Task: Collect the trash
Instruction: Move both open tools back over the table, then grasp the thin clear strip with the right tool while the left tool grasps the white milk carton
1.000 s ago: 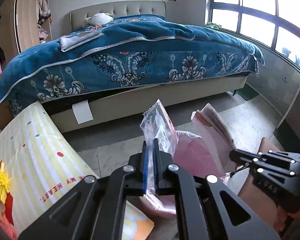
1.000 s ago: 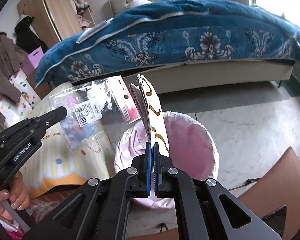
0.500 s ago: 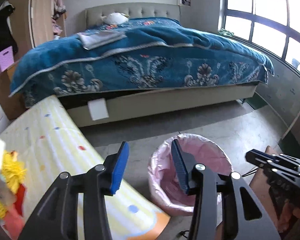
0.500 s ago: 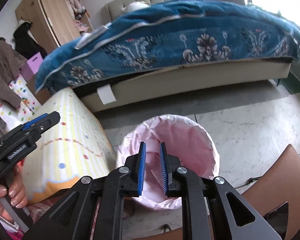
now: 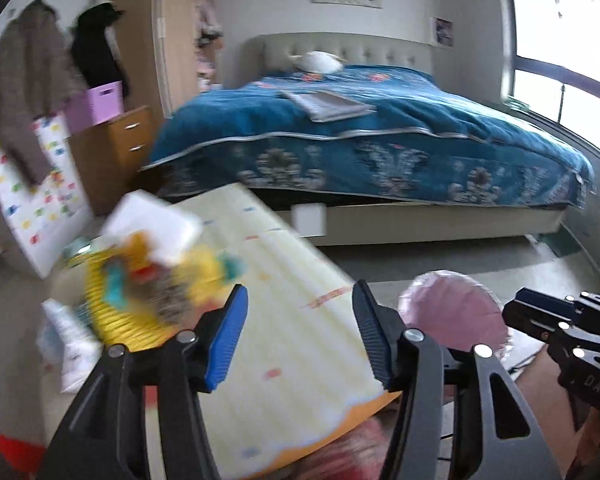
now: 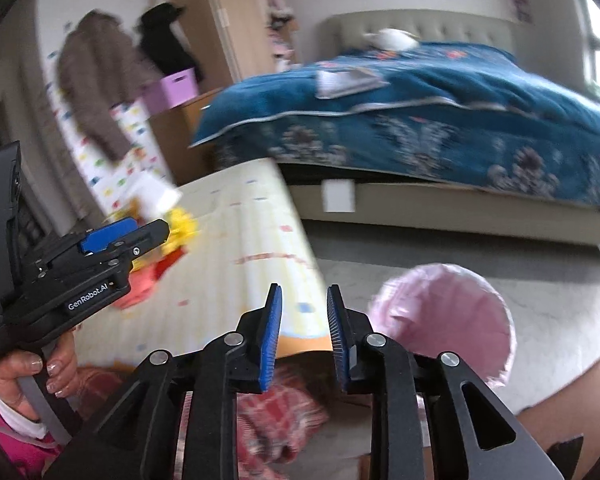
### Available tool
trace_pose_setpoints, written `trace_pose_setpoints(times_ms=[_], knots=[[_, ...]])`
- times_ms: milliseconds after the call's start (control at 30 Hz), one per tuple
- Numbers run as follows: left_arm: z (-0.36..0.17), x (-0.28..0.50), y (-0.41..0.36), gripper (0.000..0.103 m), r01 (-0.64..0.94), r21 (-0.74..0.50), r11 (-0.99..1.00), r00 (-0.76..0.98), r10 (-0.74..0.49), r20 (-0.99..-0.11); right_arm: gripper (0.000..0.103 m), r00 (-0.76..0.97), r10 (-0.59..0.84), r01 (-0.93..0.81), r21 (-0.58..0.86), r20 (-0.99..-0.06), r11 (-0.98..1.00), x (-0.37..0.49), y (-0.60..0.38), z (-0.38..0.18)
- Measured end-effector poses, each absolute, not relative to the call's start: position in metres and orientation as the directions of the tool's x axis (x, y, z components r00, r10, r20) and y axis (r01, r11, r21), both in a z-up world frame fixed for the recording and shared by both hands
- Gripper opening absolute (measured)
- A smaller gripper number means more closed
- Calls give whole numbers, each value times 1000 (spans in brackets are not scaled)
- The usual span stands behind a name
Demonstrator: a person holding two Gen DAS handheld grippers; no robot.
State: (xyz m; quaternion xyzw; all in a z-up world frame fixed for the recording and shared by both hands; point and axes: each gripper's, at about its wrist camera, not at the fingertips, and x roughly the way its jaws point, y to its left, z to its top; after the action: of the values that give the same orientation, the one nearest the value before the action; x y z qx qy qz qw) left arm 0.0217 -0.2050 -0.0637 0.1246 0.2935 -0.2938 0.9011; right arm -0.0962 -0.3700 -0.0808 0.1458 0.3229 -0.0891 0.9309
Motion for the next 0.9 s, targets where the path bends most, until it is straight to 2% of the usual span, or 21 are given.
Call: trace_pose_setpoints(times_ms=[167, 267, 500, 600, 667, 767, 900], knots=[[-62, 39, -136, 69, 459, 24, 888, 712, -351, -608, 40, 778, 5, 137, 177, -629, 975, -69, -318, -71], [-63, 49, -106, 71, 381, 11, 924, 732, -295, -614, 47, 773, 38, 76, 153, -633, 985, -47, -290, -70], [-78, 74, -66, 73, 253, 29, 967, 749, -177, -639, 53, 754, 96, 8, 155, -650, 988, 3, -260, -77], [-83, 88, -59, 73, 219, 42, 975, 750, -141, -647, 59, 744, 112, -4, 163, -659, 987, 24, -257, -83], [-84, 93, -55, 79, 203, 53, 978, 753, -121, -647, 65, 738, 120, -9, 168, -664, 986, 37, -255, -87], [-85, 108, -48, 82, 169, 60, 984, 756, -90, -648, 76, 733, 133, -19, 176, -667, 984, 58, -257, -95], [-85, 125, -42, 84, 132, 68, 989, 760, -56, -647, 79, 726, 156, -27, 199, -670, 980, 88, -260, -105]])
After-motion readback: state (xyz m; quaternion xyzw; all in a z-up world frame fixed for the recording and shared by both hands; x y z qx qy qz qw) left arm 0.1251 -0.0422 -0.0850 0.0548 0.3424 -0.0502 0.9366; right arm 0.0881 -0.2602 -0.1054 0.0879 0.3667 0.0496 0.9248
